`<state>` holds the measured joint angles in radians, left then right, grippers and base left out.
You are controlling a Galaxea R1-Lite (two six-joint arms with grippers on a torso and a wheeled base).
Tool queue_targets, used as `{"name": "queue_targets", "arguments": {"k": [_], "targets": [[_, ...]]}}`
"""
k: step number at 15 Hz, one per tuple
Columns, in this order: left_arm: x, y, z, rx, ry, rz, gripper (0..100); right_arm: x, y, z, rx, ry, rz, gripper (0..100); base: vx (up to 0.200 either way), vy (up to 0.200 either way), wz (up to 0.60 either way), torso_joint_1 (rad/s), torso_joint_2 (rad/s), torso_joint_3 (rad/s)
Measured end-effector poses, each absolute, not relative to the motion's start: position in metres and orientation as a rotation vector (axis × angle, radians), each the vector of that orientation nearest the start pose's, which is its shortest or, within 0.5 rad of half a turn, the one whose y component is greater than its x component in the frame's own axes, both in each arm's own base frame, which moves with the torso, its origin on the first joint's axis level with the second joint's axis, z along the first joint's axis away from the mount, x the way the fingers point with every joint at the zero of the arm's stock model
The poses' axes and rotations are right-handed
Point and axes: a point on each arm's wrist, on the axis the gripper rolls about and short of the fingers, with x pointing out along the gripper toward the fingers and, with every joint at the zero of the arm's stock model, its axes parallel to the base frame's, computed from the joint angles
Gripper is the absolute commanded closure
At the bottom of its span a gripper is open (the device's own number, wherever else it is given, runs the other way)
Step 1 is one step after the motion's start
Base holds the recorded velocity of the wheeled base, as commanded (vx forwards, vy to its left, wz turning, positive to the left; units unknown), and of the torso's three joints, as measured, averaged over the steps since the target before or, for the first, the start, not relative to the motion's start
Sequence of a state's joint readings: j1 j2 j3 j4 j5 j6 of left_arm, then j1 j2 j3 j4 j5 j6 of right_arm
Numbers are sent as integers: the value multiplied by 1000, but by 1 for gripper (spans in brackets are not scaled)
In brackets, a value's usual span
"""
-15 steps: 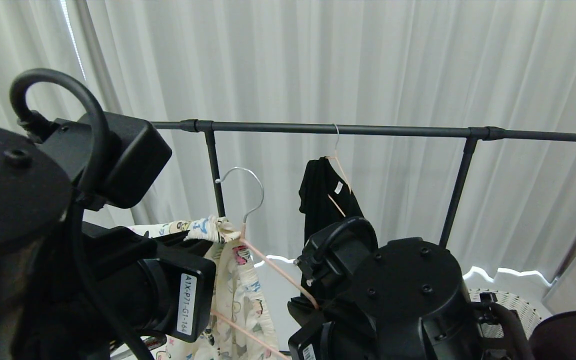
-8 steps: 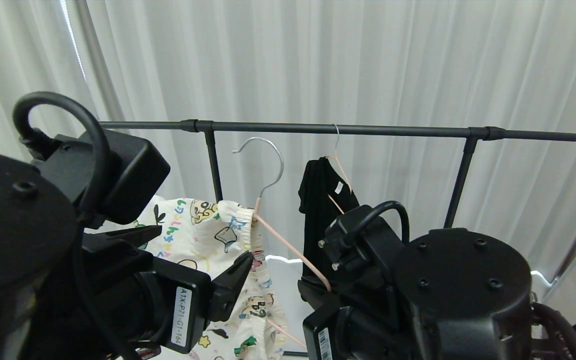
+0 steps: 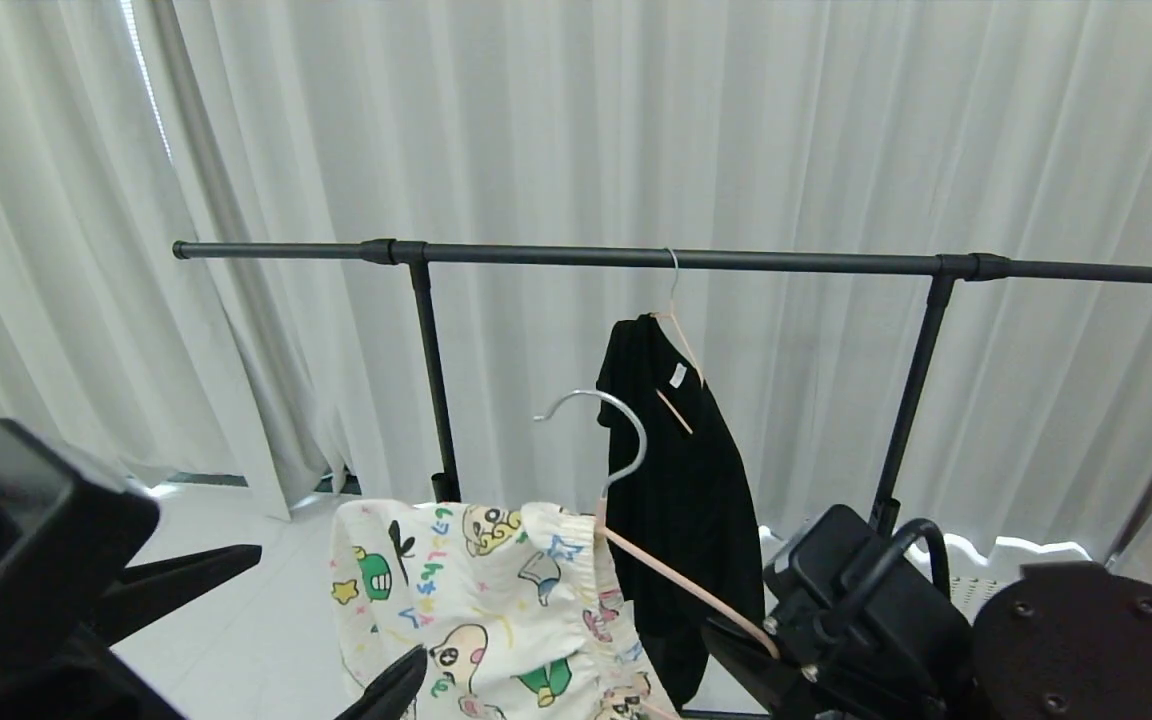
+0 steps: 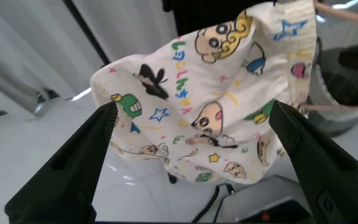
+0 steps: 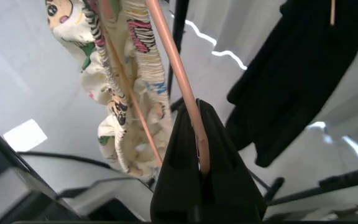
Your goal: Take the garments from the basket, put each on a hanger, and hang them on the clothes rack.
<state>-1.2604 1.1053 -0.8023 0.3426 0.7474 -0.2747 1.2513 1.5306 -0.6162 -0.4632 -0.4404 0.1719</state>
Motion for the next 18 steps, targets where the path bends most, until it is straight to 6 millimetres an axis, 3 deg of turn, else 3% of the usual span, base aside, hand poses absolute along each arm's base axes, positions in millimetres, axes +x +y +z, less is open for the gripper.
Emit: {"name": "queue_targets", "arguments": {"k": [4, 7, 12, 18], "targets": [[33, -78, 227, 339, 383, -822, 0, 70, 202, 159, -232, 366, 823, 100, 0, 0, 0, 0, 0, 0], [28, -60, 220, 362, 335, -914, 0, 54, 187, 158, -259, 346, 890, 100, 0, 0, 0, 0, 0, 0], [31, -74, 220, 334, 341, -1023, 0, 32, 185, 160, -315, 297, 1014, 100, 0, 0, 0, 0, 0, 0], [34, -88, 196, 501, 408, -1100, 0, 21, 192, 164, -334, 260, 1076, 100, 0, 0, 0, 0, 0, 0]]}}
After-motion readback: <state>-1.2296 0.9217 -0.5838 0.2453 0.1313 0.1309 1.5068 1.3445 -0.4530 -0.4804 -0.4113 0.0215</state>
